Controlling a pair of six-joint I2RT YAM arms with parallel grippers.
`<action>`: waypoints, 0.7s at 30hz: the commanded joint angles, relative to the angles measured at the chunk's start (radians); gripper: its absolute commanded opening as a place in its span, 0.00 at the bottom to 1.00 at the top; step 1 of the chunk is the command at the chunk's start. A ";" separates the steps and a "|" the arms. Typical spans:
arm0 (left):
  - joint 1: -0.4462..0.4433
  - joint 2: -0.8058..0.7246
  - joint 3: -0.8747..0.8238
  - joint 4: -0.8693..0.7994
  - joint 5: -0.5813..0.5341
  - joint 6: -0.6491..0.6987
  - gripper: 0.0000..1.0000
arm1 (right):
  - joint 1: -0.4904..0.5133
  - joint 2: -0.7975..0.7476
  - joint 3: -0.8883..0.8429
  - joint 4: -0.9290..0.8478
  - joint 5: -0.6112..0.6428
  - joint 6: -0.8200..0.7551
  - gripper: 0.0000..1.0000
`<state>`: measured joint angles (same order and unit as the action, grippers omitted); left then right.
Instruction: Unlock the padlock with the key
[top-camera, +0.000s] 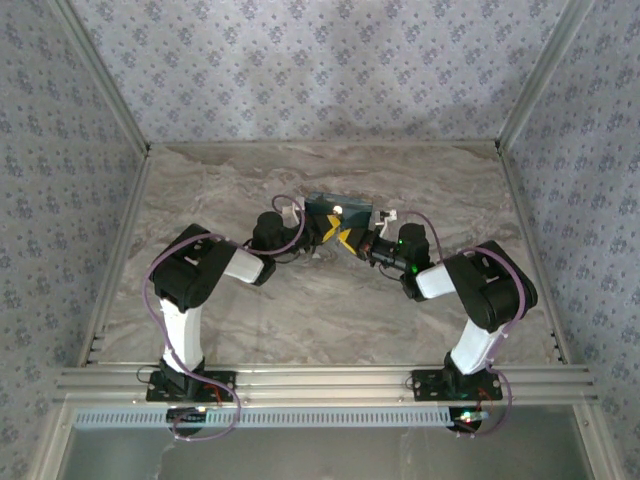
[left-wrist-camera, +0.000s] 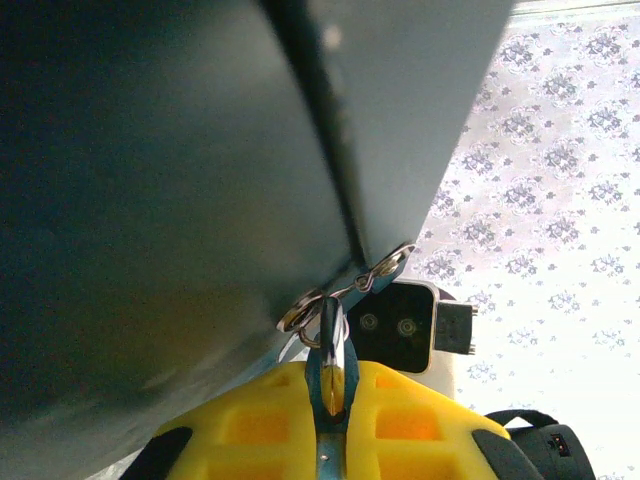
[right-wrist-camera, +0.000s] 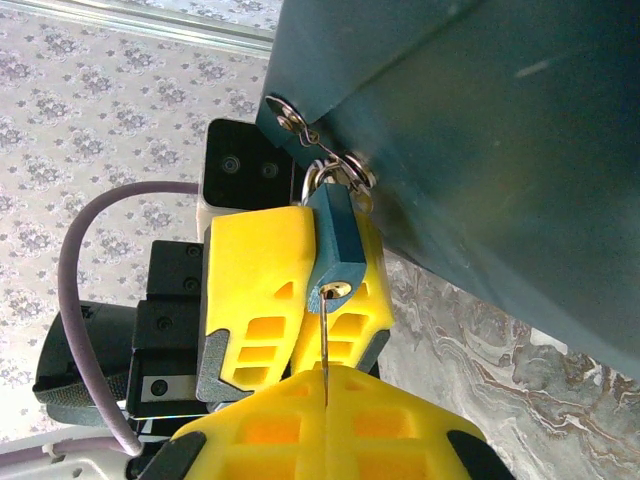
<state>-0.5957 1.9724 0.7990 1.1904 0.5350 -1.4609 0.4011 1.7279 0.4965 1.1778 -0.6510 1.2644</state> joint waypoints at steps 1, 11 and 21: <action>-0.003 0.011 0.008 0.066 0.034 -0.005 0.03 | -0.011 0.009 0.036 0.012 -0.016 -0.004 0.00; -0.004 0.016 0.009 0.081 0.036 -0.013 0.03 | -0.009 0.032 0.034 0.036 -0.035 0.004 0.00; -0.001 0.015 0.012 0.086 0.049 -0.015 0.03 | -0.017 0.034 0.039 0.037 -0.049 0.004 0.00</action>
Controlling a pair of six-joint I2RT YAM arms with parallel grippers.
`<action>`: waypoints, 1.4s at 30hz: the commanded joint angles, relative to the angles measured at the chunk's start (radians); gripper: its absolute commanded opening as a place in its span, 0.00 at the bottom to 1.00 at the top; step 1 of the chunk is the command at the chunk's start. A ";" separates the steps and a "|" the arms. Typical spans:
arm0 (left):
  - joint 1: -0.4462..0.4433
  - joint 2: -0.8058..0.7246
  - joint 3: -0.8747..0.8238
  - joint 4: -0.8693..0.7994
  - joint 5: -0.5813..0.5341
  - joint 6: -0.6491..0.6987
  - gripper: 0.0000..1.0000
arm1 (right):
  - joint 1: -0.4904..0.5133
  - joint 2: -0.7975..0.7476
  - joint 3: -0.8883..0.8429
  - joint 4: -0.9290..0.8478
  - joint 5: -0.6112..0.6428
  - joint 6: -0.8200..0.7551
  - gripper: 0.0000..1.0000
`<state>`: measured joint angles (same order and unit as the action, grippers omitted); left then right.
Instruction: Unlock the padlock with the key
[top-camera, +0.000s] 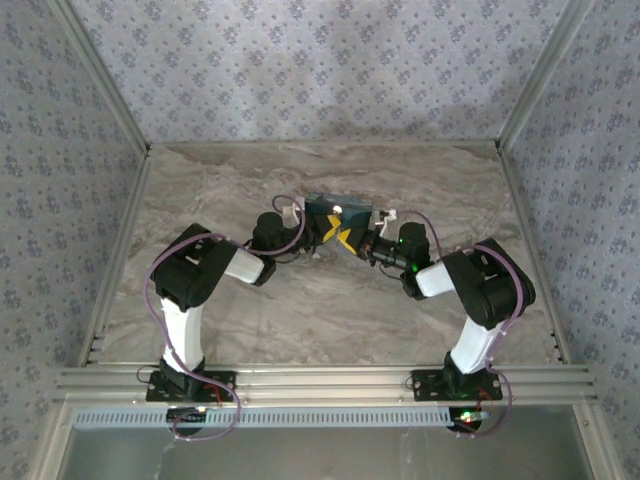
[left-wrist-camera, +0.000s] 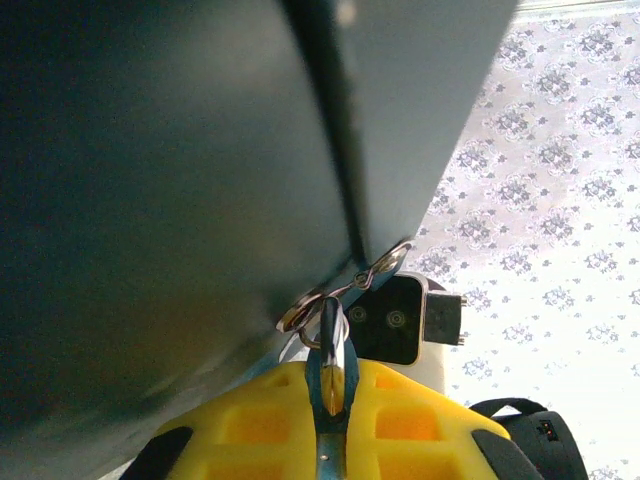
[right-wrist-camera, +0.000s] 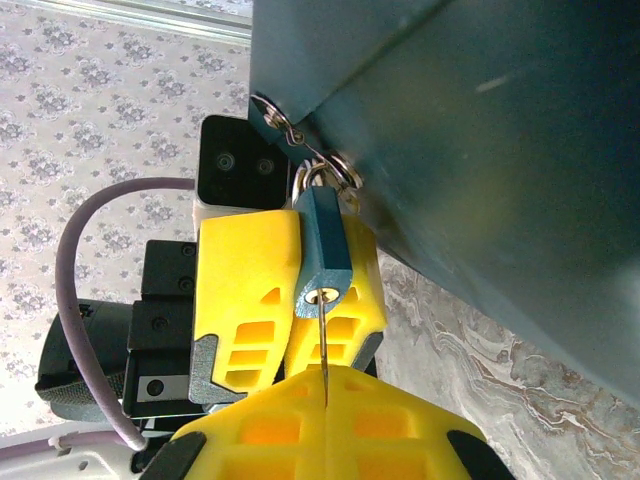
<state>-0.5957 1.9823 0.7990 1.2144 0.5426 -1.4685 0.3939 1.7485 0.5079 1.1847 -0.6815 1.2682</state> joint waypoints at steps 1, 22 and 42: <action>-0.002 0.006 0.011 0.064 0.041 -0.009 0.03 | -0.013 0.015 0.028 0.029 -0.019 0.003 0.00; -0.006 0.008 0.011 0.069 0.054 -0.006 0.02 | -0.047 0.017 0.032 0.073 -0.003 0.071 0.00; -0.026 -0.003 0.001 0.044 0.076 0.029 0.00 | -0.007 0.036 0.091 -0.001 0.129 0.185 0.00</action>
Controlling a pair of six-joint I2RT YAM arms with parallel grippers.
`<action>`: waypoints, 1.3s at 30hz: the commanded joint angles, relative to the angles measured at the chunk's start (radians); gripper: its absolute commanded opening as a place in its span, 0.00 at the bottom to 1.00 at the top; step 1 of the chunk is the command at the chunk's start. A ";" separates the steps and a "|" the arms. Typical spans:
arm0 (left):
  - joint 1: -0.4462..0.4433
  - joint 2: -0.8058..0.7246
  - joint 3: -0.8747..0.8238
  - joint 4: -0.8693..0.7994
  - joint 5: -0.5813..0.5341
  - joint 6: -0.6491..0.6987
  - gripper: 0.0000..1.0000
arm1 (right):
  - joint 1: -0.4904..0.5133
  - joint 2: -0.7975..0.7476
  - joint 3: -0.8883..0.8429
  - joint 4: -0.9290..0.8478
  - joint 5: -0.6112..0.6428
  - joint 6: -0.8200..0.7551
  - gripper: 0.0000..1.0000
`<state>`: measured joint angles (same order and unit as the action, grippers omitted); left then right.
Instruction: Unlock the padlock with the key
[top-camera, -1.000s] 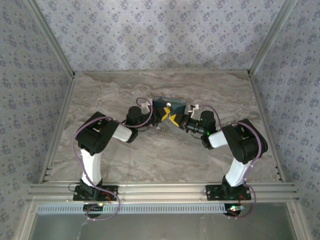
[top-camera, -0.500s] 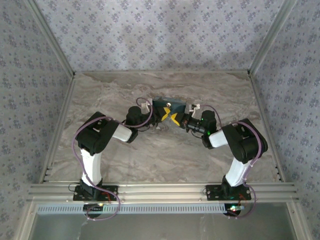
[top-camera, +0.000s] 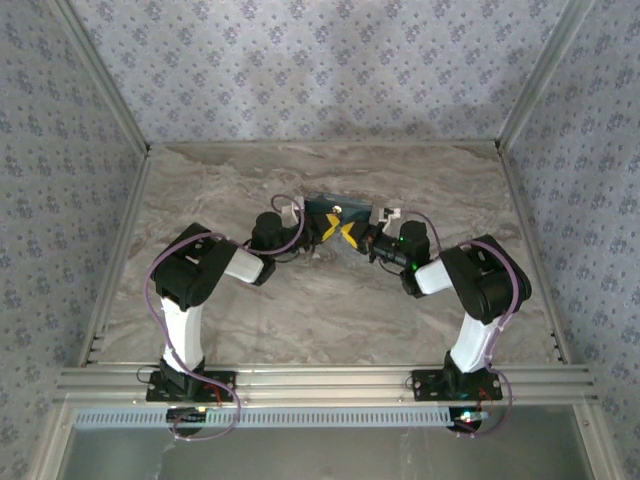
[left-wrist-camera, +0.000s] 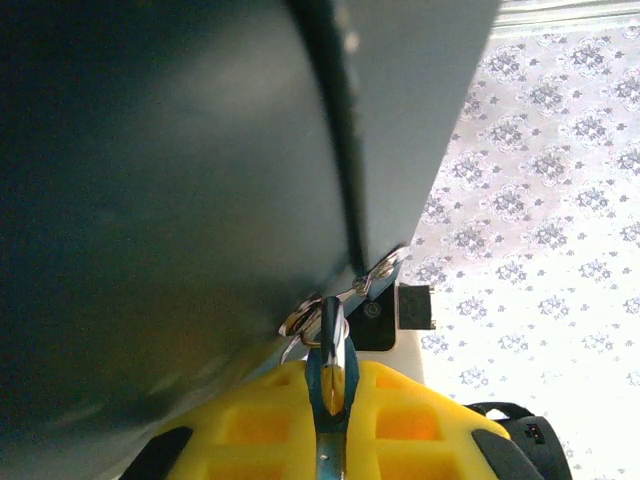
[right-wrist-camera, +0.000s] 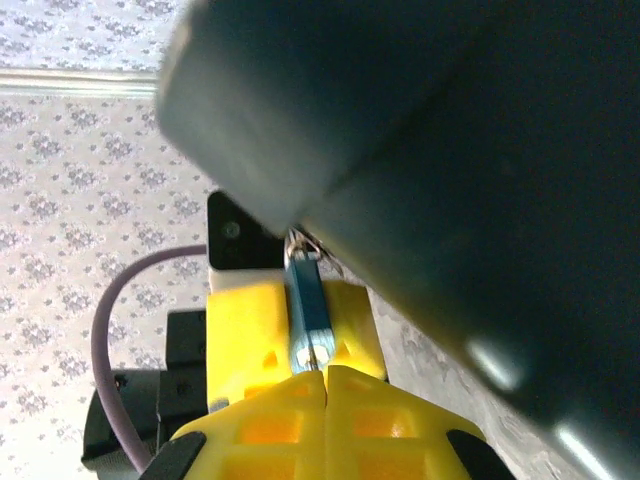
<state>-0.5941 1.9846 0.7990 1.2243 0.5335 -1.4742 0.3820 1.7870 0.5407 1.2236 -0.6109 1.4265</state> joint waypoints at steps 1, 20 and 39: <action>-0.030 -0.004 -0.001 0.038 0.086 0.035 0.00 | 0.010 -0.004 0.065 -0.059 0.053 0.026 0.00; -0.081 -0.022 -0.001 0.026 0.130 0.060 0.00 | 0.038 0.023 0.123 -0.233 0.077 -0.033 0.00; -0.021 -0.023 -0.078 -0.086 0.008 0.147 0.00 | 0.012 -0.285 -0.088 -0.661 0.117 -0.326 0.33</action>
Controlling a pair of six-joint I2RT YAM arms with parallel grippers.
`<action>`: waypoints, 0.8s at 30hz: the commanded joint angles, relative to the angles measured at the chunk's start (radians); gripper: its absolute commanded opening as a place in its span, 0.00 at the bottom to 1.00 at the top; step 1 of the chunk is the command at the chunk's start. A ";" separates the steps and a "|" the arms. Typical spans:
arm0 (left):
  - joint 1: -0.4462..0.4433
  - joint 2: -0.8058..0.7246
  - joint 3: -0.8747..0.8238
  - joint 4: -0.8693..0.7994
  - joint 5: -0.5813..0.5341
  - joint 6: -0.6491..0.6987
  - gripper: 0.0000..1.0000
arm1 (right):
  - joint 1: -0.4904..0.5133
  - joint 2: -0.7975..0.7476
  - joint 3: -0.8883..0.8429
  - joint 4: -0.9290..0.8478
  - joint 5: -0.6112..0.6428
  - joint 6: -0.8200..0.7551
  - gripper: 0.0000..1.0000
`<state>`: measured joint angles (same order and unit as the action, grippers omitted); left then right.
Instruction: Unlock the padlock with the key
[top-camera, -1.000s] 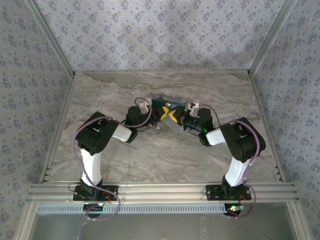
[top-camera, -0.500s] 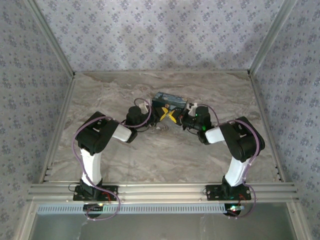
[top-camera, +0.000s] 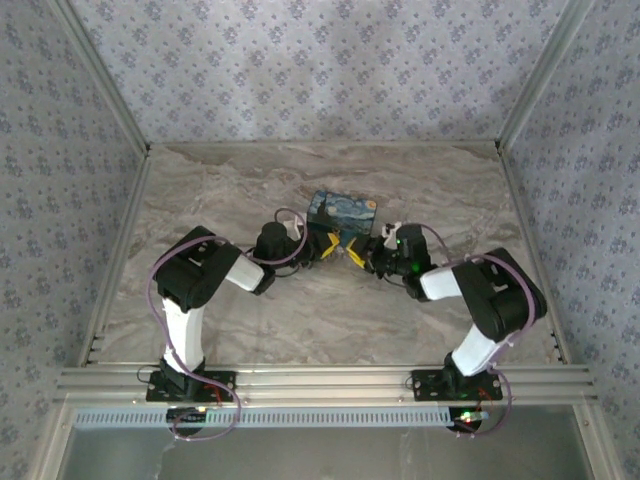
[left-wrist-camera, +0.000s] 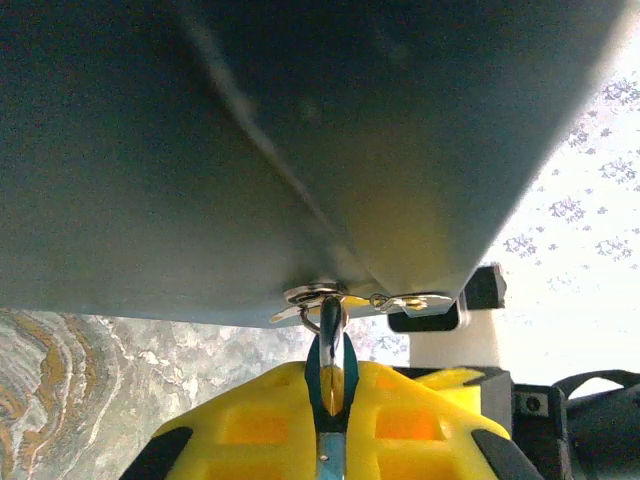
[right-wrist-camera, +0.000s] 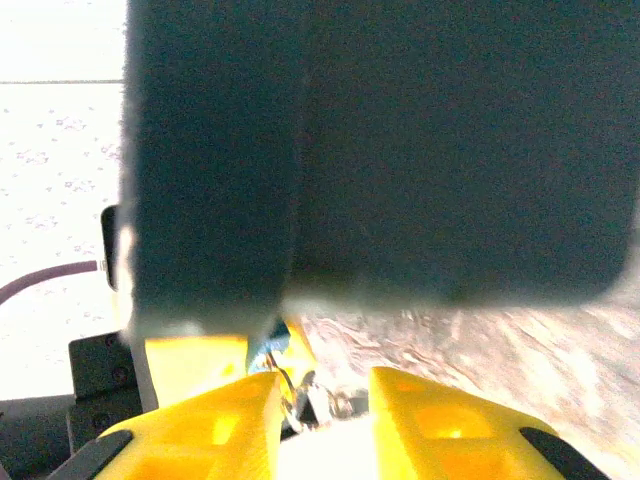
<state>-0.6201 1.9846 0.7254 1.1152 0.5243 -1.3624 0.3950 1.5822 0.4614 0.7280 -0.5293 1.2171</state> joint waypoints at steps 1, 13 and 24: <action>0.004 -0.023 -0.005 0.022 0.017 0.035 0.00 | 0.002 -0.107 -0.005 -0.224 0.046 -0.150 0.33; -0.001 -0.073 0.013 -0.077 0.037 0.050 0.00 | 0.214 -0.246 0.287 -0.898 0.456 -0.676 0.33; -0.001 -0.084 0.033 -0.077 0.064 0.025 0.00 | 0.305 -0.065 0.450 -0.910 0.601 -0.873 0.43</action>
<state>-0.6193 1.9488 0.7258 1.0119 0.5533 -1.3365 0.6930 1.4849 0.8700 -0.1440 0.0063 0.4267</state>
